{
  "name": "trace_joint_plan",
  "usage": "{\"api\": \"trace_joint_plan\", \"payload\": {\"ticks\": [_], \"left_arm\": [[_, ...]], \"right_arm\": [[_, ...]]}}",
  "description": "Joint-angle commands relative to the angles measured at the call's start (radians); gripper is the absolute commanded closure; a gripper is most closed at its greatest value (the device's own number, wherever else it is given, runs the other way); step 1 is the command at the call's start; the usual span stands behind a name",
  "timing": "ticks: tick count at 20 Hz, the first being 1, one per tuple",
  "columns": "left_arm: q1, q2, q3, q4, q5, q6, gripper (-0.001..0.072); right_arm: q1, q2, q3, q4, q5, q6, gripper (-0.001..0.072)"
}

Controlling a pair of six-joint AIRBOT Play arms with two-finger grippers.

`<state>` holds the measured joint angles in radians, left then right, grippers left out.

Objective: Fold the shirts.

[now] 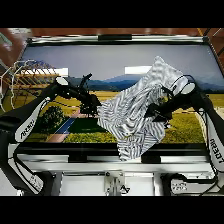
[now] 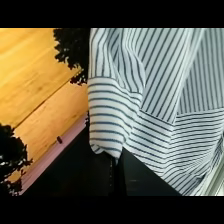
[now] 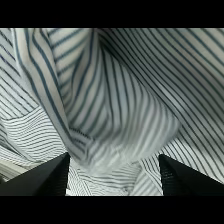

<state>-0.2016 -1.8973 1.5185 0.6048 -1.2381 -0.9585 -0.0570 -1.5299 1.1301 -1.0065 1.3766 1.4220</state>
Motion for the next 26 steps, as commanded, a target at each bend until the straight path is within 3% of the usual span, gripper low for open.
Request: {"api": "trace_joint_plan", "payload": {"ticks": [1,2,4,8,12,16,21,23,26], "left_arm": [[0.019,0.011,0.026,-0.003,-0.043,0.005,0.0666],[0.024,0.016,0.026,-0.003,-0.05,0.005,0.0665],[0.039,0.03,0.027,-0.002,-0.051,0.005,0.0666],[0.1,0.113,0.076,0.001,-0.06,0.008,0.0667],[0.151,0.308,0.253,0.0,-0.064,0.002,0.0667],[0.153,0.53,0.5,0.0,-0.013,-0.055,0.0666],[0.153,0.795,0.56,0.009,0.167,-0.098,0.0666],[0.153,0.847,0.56,0.09,0.141,-0.175,0.0666],[0.153,0.855,0.55,0.214,0.035,-0.248,0.0666]], "right_arm": [[0.064,-0.055,0.0,0.027,-0.122,-0.013,0.0023],[0.068,-0.06,0.0,0.025,-0.151,0.014,0.006],[0.064,-0.058,0.008,0.035,-0.134,0.017,0.0627],[0.031,0.043,0.17,0.028,0.032,-0.09,0.0643],[-0.004,0.14,0.587,0.029,0.185,0.027,0.0644],[-0.002,0.146,1.048,0.075,0.195,0.14,0.0644],[-0.002,0.288,1.072,0.207,0.053,0.149,0.0644],[-0.002,0.328,1.072,0.193,0.017,0.15,0.0644],[-0.002,0.349,1.072,0.176,0.08,0.165,0.0644]]}}
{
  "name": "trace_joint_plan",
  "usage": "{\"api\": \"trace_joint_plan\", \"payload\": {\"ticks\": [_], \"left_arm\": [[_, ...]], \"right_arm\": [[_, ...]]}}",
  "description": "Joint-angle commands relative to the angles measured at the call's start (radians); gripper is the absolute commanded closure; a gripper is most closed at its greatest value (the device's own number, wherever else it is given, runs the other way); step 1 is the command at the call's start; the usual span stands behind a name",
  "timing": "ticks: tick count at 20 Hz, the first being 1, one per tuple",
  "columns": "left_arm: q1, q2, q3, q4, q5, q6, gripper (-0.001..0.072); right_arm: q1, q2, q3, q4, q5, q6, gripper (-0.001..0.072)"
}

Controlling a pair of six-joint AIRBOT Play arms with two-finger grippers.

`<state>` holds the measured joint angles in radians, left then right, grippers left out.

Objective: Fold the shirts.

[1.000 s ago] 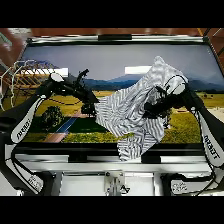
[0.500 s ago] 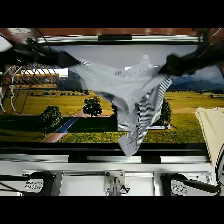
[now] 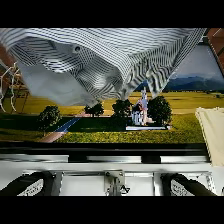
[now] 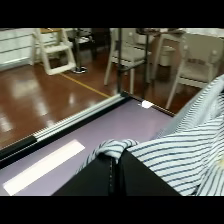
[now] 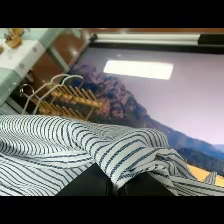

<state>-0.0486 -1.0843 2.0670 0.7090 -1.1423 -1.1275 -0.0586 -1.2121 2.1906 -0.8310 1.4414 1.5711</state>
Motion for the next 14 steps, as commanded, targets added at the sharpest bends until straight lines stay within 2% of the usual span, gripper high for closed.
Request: {"api": "trace_joint_plan", "payload": {"ticks": [1,5,8,10,14], "left_arm": [[0.0,0.042,-0.031,0.127,-0.083,-0.082,0.0666],[-0.021,0.027,-0.21,0.13,-0.127,-0.083,0.0666],[-0.074,0.0,-0.348,0.131,-0.127,-0.068,0.0665],[-0.091,-0.027,-0.443,0.131,-0.128,-0.067,0.0665],[-0.113,-0.13,-0.629,0.13,-0.122,-0.071,0.0665]], "right_arm": [[-0.001,0.031,0.011,-0.014,0.047,0.019,0.0643],[-0.001,0.032,-0.046,-0.119,0.146,0.029,0.0643],[0.0,0.023,-0.226,-0.122,0.248,0.017,0.0643],[0.0,-0.011,-0.346,-0.143,0.314,-0.029,0.0643],[0.0,-0.152,-0.483,-0.183,0.296,-0.071,0.0643]]}}
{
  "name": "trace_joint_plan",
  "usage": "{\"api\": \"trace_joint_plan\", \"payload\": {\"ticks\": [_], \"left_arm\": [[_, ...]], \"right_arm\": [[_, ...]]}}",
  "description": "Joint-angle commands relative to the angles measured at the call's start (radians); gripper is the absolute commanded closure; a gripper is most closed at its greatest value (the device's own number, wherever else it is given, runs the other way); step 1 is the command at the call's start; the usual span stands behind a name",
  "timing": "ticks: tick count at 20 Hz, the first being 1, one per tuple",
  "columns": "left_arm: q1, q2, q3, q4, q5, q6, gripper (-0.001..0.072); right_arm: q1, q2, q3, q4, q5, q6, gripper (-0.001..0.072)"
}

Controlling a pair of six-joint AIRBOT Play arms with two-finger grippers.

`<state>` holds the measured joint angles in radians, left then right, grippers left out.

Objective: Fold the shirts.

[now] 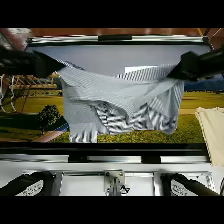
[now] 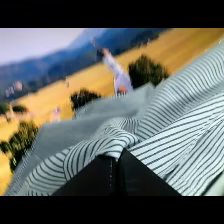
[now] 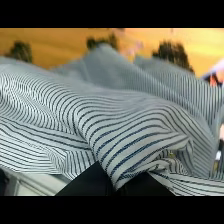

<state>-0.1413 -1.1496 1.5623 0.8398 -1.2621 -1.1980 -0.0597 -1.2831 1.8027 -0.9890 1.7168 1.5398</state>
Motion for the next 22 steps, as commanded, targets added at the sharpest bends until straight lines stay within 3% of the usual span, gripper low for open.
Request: {"api": "trace_joint_plan", "payload": {"ticks": [1,8,14,16,17,19,22], "left_arm": [[-0.025,-0.106,-0.146,0.0,0.008,0.0,0.0665],[-0.028,-0.397,-0.155,-0.013,0.279,0.0,0.0663],[-0.027,-0.526,-0.155,-0.064,0.447,0.0,0.0641],[-0.027,-0.54,-0.154,-0.095,0.484,0.002,0.0383],[-0.019,-0.538,-0.148,-0.095,0.485,0.024,0.0271],[0.019,-0.536,-0.089,-0.072,0.414,0.084,0.015],[0.093,-0.528,0.077,0.135,0.223,0.085,0.015]], "right_arm": [[0.001,-0.136,-0.095,-0.022,-0.024,-0.048,0.0643],[0.002,-0.403,-0.095,0.043,-0.514,-0.02,0.0643],[0.048,-0.568,-0.095,0.119,-0.613,0.006,0.0614],[0.077,-0.594,-0.095,0.123,-0.618,0.005,0.0309],[0.081,-0.593,-0.089,0.124,-0.615,0.004,0.0254],[0.056,-0.573,-0.033,0.096,-0.542,0.001,0.0251],[-0.01,-0.498,0.106,-0.106,-0.318,0.008,0.0245]]}}
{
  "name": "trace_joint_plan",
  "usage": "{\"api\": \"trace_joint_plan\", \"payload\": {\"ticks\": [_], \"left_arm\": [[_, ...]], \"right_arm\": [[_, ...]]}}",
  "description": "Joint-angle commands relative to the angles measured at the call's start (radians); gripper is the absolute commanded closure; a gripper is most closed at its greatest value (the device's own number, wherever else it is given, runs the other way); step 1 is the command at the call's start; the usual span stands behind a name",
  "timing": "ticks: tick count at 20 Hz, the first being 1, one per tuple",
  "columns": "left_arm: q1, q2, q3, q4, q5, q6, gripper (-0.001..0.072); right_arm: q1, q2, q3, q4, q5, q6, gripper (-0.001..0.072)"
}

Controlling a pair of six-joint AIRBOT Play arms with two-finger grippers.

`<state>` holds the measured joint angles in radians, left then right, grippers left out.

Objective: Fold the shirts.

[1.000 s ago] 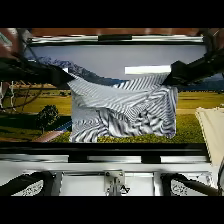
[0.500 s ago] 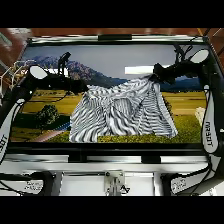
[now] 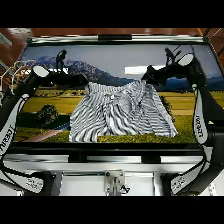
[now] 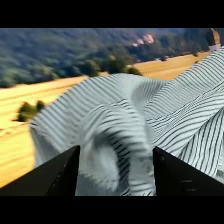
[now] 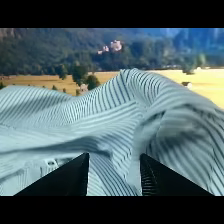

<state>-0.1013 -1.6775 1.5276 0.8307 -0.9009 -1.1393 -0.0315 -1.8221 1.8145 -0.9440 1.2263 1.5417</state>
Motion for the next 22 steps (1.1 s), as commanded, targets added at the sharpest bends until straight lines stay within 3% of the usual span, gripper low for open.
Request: {"api": "trace_joint_plan", "payload": {"ticks": [1,3,5,9,14,20,21,22], "left_arm": [[0.072,0.003,0.169,0.24,-0.209,0.008,0.015],[0.089,0.011,0.238,0.409,-0.33,-0.062,0.0147],[0.085,0.019,0.241,0.492,-0.418,-0.109,0.0127],[0.051,0.021,0.231,0.509,-0.5,-0.188,0.0129],[0.008,0.027,0.231,0.509,-0.522,-0.19,0.0129],[0.008,0.026,0.231,0.509,-0.52,-0.19,0.0129],[0.008,0.025,0.231,0.509,-0.518,-0.188,0.0126],[0.007,0.025,0.231,0.508,-0.517,-0.165,0.0053]], "right_arm": [[-0.051,0.073,0.132,-0.254,0.27,0.01,0.0106],[-0.047,0.131,0.143,-0.401,0.436,-0.004,0.0088],[-0.007,0.144,0.124,-0.392,0.533,-0.007,0.0088],[0.172,0.143,-0.065,-0.373,0.399,0.009,0.0088],[0.317,0.141,-0.303,-0.372,0.129,0.098,0.008],[0.337,0.091,-0.332,-0.346,0.023,0.144,0.0081],[0.337,0.079,-0.332,-0.348,0.013,0.149,0.0108],[0.336,0.074,-0.332,-0.352,0.006,0.15,0.0326]]}}
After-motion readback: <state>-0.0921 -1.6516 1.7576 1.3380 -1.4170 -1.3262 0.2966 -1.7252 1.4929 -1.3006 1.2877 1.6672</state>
